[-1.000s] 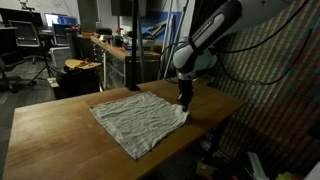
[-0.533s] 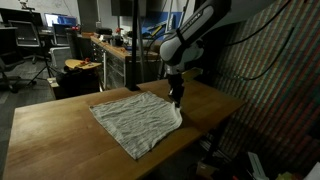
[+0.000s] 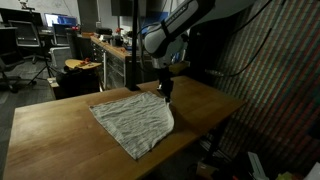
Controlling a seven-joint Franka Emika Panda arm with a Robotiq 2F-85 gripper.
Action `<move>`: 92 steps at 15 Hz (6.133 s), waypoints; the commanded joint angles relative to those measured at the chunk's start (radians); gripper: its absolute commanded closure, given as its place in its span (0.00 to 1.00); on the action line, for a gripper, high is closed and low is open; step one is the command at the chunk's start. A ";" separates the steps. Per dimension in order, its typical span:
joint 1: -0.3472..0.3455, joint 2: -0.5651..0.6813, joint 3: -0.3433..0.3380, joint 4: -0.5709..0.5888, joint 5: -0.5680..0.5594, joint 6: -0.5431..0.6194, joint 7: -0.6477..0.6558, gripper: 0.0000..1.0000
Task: Fold the towel twice diagonally
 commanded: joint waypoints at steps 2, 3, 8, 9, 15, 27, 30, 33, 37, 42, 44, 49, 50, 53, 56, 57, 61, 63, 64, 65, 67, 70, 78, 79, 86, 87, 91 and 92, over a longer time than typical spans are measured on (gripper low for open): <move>0.026 0.044 0.016 0.146 -0.035 -0.109 0.019 0.98; 0.031 0.050 0.019 0.167 -0.036 -0.122 0.020 0.98; 0.069 0.116 0.046 0.283 -0.034 -0.184 0.034 0.98; 0.079 0.130 0.052 0.302 -0.033 -0.198 0.037 0.98; 0.147 0.213 0.074 0.432 -0.055 -0.280 0.063 0.98; 0.235 0.327 0.084 0.672 -0.142 -0.450 0.047 0.98; 0.255 0.376 0.082 0.747 -0.160 -0.489 0.040 0.98; 0.277 0.435 0.082 0.828 -0.167 -0.530 0.031 0.98; 0.308 0.518 0.078 0.941 -0.181 -0.590 0.015 0.98; 0.338 0.606 0.076 1.078 -0.173 -0.649 0.001 0.98; 0.337 0.626 0.074 1.114 -0.161 -0.664 -0.004 0.98; 0.305 0.666 0.086 1.194 -0.090 -0.726 -0.003 0.98; 0.288 0.663 0.098 1.190 -0.069 -0.719 -0.010 0.98; 0.248 0.665 0.107 1.179 -0.005 -0.686 -0.039 0.98; 0.202 0.660 0.117 1.156 0.050 -0.627 -0.070 0.98; 0.190 0.658 0.120 1.150 0.065 -0.602 -0.073 0.98; 0.142 0.649 0.133 1.124 0.125 -0.507 -0.082 0.98; 0.125 0.644 0.140 1.119 0.155 -0.497 -0.074 0.98; 0.119 0.644 0.143 1.118 0.168 -0.499 -0.071 0.98; 0.114 0.641 0.148 1.116 0.182 -0.508 -0.067 0.98; 0.115 0.638 0.149 1.117 0.200 -0.513 -0.053 0.98; 0.134 0.629 0.157 1.113 0.214 -0.493 -0.030 0.98; 0.226 0.646 0.164 1.108 0.148 -0.347 -0.100 0.98; 0.234 0.650 0.162 1.106 0.138 -0.332 -0.103 0.98; 0.226 0.650 0.156 1.054 0.116 -0.263 -0.090 0.98; 0.222 0.649 0.155 1.044 0.117 -0.253 -0.089 0.98; 0.197 0.650 0.156 1.011 0.130 -0.230 -0.087 0.97; 0.189 0.648 0.158 1.002 0.135 -0.226 -0.085 0.97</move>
